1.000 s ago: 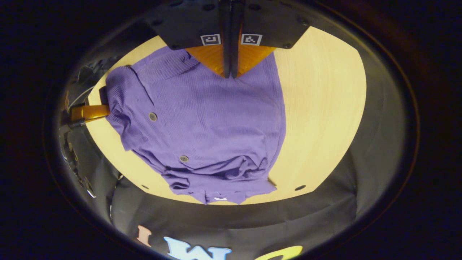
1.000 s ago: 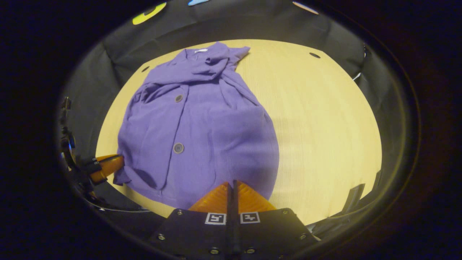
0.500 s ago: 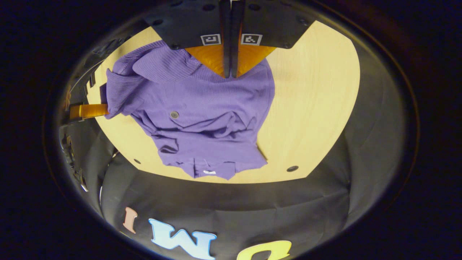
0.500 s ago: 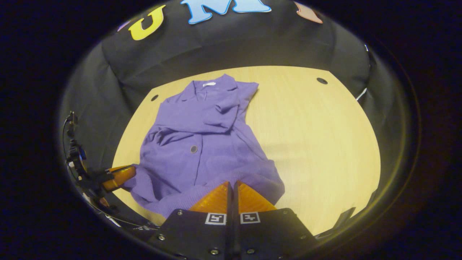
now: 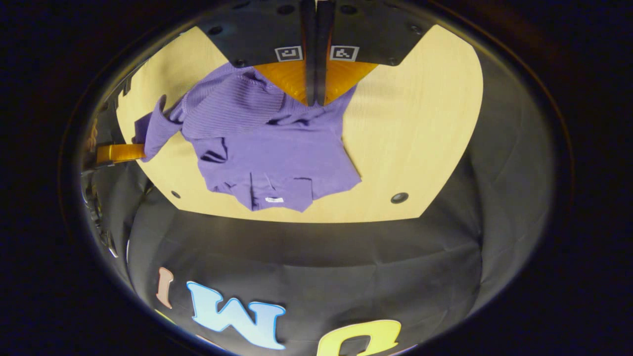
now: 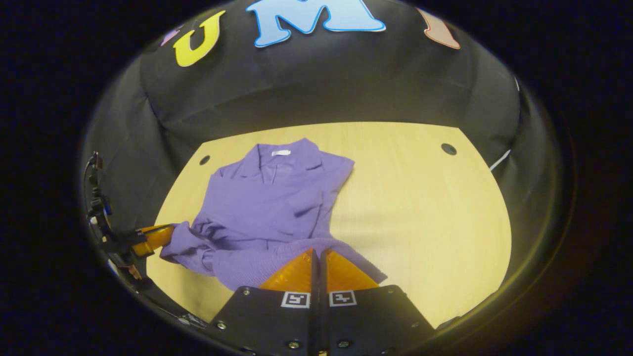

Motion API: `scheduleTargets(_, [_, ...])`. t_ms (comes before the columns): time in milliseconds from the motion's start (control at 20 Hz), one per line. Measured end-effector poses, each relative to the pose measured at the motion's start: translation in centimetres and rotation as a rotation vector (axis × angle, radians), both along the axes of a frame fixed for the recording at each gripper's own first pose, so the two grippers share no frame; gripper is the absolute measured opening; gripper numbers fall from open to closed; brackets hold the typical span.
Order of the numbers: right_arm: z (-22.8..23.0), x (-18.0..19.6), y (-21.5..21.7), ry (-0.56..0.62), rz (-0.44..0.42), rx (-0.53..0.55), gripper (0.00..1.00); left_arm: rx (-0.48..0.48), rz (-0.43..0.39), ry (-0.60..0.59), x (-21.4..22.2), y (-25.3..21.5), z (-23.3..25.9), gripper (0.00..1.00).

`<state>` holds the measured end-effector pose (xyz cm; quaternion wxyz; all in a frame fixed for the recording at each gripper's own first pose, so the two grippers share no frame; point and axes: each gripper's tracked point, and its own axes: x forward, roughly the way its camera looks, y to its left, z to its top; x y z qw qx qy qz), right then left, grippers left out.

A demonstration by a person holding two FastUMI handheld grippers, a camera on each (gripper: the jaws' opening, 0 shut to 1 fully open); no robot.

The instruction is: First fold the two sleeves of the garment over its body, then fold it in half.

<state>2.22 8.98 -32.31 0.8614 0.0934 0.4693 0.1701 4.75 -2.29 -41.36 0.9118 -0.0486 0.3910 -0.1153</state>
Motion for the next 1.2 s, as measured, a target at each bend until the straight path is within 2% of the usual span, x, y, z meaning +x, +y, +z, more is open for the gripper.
scheduleTargets(600, [0.5,13.4,1.8,-0.075,-0.019,0.006,0.0,-0.019,0.028,-0.045,14.9,-1.6,0.1,0.06])
scheduleTargets(1200, [0.2,20.9,2.3,-0.066,-0.098,0.052,0.0,-0.006,0.038,-0.075,23.4,-2.4,0.6,0.05])
